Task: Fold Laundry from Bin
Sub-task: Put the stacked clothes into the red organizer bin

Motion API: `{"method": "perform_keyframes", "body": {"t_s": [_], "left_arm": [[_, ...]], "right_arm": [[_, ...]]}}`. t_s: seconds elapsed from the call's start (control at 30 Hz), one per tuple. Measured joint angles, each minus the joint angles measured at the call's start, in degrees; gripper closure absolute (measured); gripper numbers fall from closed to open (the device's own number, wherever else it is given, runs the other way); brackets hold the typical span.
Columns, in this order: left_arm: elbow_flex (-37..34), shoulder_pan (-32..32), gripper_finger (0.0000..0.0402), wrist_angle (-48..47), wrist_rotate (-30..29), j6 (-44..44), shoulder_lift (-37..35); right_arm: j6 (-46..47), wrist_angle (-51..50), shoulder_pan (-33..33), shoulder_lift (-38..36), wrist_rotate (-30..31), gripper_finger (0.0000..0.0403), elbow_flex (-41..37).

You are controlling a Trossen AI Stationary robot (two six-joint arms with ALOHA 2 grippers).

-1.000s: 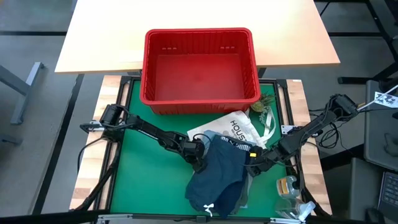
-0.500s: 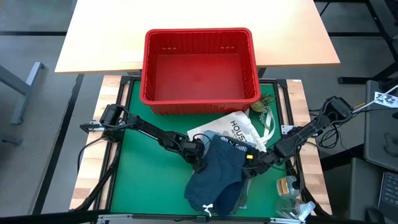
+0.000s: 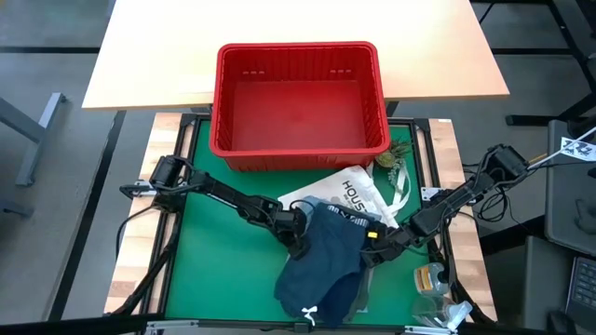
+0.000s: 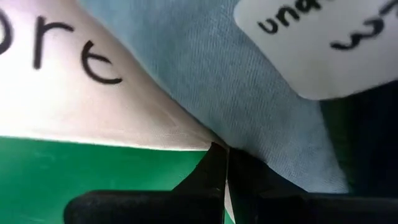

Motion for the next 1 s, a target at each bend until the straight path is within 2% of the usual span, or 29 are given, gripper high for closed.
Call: {"method": "perform_keyframes", "body": {"t_s": [0.13,0.5,1.0], "left_arm": [[0.8,-0.1,0.0401,-0.1,3.2,-0.6,0.0],[6.6,0.4,0.0401,-0.5,6.1,0.3,0.0],[7.1,1.1,0.0401,-0.5,7.8,-1.1,0.0]], "right_arm": [[-0.1,2.7,0.0,0.0,0.0,0.0393,0.1],[-0.2,2.6,0.0,0.0,1.5,0.0399,2.4],[-1.5,5.0,-0.2,0.0,2.7,0.0398,4.9]]}}
